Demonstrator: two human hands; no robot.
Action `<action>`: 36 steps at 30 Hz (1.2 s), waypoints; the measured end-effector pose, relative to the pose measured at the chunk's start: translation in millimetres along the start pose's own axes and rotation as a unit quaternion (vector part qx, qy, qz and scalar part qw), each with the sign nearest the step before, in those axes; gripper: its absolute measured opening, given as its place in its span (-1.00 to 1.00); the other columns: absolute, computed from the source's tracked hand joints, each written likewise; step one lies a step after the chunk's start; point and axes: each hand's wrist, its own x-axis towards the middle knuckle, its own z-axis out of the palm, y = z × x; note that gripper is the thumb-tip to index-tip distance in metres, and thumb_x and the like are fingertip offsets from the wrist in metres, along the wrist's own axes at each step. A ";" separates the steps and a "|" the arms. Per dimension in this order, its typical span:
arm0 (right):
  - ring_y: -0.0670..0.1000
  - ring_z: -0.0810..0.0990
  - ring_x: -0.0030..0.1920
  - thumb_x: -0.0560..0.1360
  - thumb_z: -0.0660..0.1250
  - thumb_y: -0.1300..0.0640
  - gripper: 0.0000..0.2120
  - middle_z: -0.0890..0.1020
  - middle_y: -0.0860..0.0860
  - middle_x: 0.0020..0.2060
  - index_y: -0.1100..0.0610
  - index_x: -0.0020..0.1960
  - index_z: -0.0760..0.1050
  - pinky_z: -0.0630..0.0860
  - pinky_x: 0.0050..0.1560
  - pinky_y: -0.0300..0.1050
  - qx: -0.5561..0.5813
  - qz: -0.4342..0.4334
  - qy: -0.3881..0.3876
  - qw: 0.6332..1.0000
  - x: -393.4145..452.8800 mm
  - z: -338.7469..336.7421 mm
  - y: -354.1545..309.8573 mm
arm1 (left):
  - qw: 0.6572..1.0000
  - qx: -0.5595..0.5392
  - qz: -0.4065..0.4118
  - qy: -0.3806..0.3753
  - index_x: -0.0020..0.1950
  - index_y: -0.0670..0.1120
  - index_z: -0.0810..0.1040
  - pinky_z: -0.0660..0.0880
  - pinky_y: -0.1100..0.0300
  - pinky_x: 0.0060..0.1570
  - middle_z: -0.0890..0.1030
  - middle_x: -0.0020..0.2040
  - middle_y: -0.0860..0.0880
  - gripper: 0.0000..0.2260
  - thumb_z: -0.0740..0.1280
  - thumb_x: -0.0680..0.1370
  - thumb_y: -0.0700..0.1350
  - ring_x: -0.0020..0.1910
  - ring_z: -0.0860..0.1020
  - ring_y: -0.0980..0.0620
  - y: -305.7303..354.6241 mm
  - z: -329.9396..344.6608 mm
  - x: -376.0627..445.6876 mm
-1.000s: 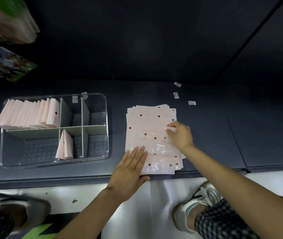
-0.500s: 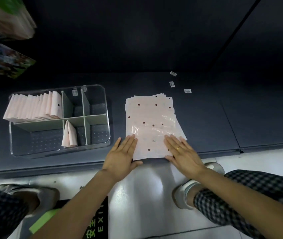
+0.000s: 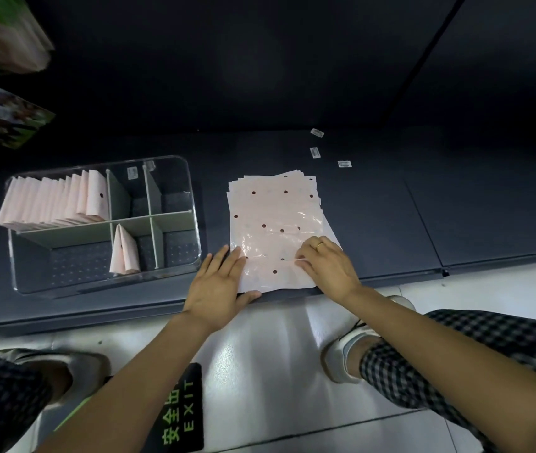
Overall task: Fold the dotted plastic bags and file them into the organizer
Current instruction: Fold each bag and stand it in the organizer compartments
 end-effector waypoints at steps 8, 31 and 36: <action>-0.03 0.45 0.13 0.52 0.32 0.01 -0.80 0.54 -0.03 0.04 0.12 0.01 0.58 0.28 -0.05 -0.33 0.086 0.049 -0.011 0.995 11.1 1.0 6.3 | 0.999 -0.042 0.001 0.006 0.48 -0.05 0.21 -0.10 0.08 0.50 0.06 0.55 0.04 -0.38 0.09 0.54 0.30 0.53 -0.06 0.04 -0.6 -2.2 5.3; -0.12 0.37 -0.34 0.57 0.22 0.16 -0.85 0.50 -0.10 -0.36 0.00 -0.16 0.40 0.35 -0.27 -0.27 0.300 0.037 -0.161 0.940 26.6 -42.7 7.1 | 0.955 -0.279 -0.088 0.050 0.29 0.05 0.43 0.46 0.17 -0.10 0.62 0.02 -0.03 -0.63 0.39 0.51 -0.04 -0.23 0.52 -0.01 7.0 -31.2 13.9; 0.04 0.47 -0.04 0.57 0.23 0.14 -0.90 0.57 -0.01 -0.17 0.12 -0.07 0.49 0.47 0.01 0.00 0.232 0.065 -0.115 0.964 41.5 -31.0 3.8 | 0.967 -0.200 -0.049 0.150 0.35 -0.11 0.42 0.47 0.04 0.14 0.49 0.25 -0.09 -0.57 0.40 0.50 -0.17 0.17 0.49 -0.12 13.9 -21.3 7.3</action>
